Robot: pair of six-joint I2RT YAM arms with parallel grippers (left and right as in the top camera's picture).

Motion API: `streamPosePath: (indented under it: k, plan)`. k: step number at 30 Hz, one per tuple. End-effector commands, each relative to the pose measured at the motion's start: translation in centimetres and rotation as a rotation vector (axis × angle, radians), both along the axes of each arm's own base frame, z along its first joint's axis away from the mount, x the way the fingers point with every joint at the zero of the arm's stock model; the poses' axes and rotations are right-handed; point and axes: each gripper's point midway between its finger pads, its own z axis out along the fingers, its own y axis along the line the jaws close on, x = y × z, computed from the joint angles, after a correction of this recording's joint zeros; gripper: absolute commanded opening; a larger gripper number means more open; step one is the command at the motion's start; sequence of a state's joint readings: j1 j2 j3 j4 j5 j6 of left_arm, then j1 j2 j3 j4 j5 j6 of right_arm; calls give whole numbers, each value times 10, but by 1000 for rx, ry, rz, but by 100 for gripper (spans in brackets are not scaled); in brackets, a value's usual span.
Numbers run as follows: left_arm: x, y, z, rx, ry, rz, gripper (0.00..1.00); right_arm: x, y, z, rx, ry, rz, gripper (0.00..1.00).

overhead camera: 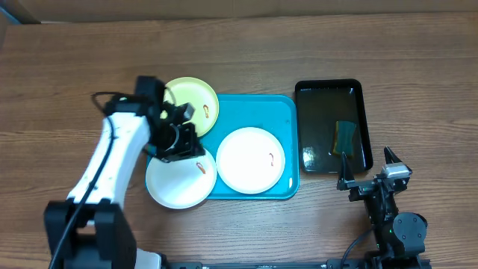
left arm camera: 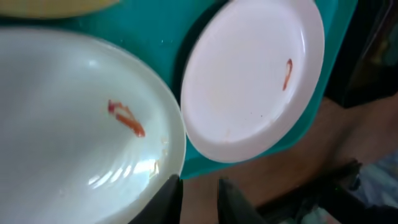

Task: Clean dirty plates on tray and stack at the side
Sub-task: 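Reach the left gripper to the front-left white plate and grip its rim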

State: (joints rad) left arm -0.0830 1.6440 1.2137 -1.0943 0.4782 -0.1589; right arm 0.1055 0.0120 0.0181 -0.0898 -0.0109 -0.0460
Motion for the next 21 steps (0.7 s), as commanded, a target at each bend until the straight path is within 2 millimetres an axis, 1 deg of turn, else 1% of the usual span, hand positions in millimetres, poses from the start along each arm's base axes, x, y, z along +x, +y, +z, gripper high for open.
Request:
streamPosePath:
  k: [1, 3, 5, 6, 12, 14, 16, 18, 19, 21]
  plan:
    - [18, -2, -10, 97, -29, 56, 30, 1, -2, -3, -4, 0, -11, 100]
    - [19, -13, -11, 100, -48, 31, 37, 1, -2, -3, -4, 0, -11, 100]
    - [16, -24, -11, 98, -55, -4, 40, 1, -2, -3, -4, 0, -11, 100]
    - [15, -28, -11, 100, -60, -20, 44, 1, -2, -3, -4, 0, -11, 100]
    - [17, -46, -15, 204, -142, -104, 45, 1, -2, -3, -4, 0, -11, 100]
    - [19, -50, -16, 248, -175, -131, 52, 1, -2, -3, -4, 0, -11, 100]
    - [26, -51, -16, 296, -222, -124, 54, 1, -2, -3, -4, 0, -11, 100]
    - [32, -53, -15, 304, -252, -124, 55, 1, -2, -3, -4, 0, -11, 100]
    - [33, -55, -14, 298, -257, -123, 54, 1, -2, -3, -4, 0, -11, 100]
    - [33, -55, -15, 293, -252, -113, 49, 1, -2, -3, -4, 0, -11, 100]
